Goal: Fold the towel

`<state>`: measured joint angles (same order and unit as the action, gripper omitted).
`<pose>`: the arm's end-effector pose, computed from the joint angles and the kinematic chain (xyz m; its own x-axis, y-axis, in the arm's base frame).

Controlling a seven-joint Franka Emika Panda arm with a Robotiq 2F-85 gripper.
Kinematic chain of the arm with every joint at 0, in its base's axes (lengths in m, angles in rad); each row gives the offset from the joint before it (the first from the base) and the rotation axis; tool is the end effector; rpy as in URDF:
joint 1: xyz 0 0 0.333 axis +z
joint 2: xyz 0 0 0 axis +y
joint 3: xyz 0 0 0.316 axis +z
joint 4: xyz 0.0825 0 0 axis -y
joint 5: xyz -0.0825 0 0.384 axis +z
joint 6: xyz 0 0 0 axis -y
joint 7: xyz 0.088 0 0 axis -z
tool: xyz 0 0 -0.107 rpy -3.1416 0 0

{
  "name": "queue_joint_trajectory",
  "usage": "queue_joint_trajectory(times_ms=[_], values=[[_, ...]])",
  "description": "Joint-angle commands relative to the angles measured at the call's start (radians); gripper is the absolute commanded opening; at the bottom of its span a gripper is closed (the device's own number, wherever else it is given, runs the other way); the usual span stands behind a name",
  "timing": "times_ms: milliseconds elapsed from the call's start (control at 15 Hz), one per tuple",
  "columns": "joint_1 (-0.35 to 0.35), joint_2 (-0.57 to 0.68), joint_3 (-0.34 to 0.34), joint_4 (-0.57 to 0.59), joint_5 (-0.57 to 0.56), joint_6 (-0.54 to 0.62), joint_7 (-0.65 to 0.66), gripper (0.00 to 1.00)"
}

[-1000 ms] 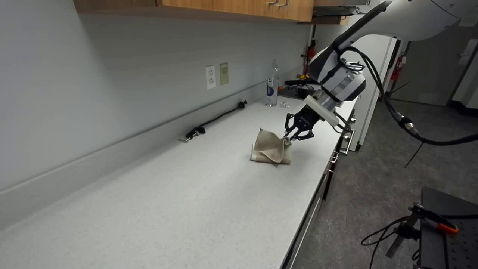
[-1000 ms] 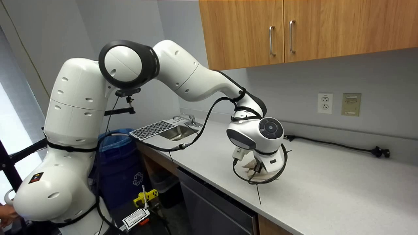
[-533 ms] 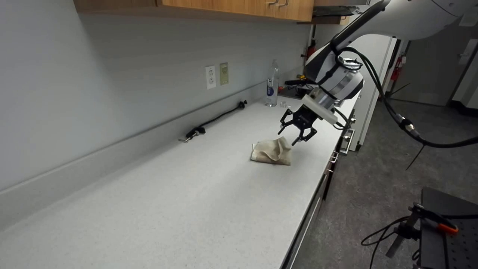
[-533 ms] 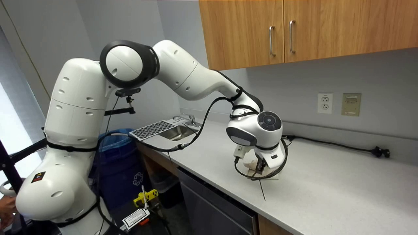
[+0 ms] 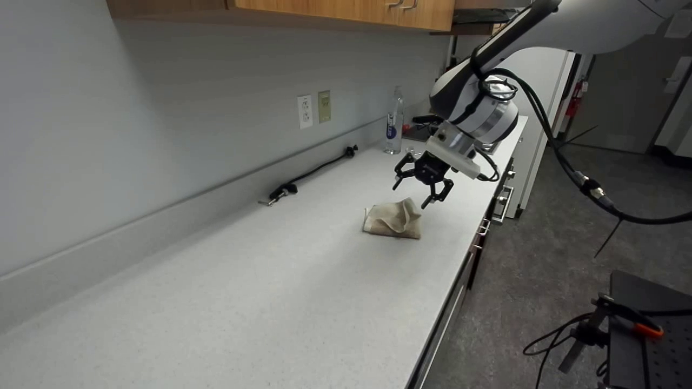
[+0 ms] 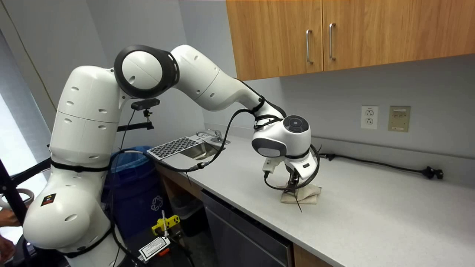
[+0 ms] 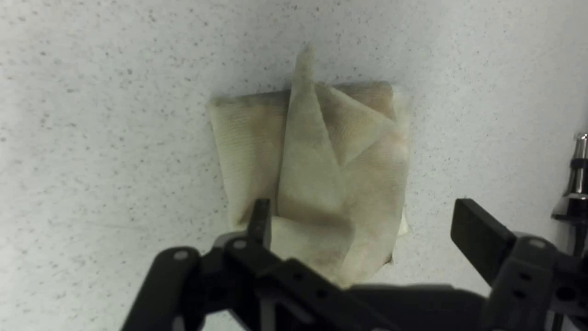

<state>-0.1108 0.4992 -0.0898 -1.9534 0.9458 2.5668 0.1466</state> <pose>0.6118 -0.1350 0.2283 0.4702 -0.8701 -0.1478 -0.8056 -0.3547 -0.4745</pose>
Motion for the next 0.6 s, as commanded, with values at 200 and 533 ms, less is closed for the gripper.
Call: queue_joint_trajectory(times_ms=[200, 533], values=[[0.019, -0.035, 0.028, -0.003, -0.028, -0.004, 0.033, 1.00], [0.021, -0.026, 0.057, -0.005, -0.014, -0.012, 0.027, 1.00]])
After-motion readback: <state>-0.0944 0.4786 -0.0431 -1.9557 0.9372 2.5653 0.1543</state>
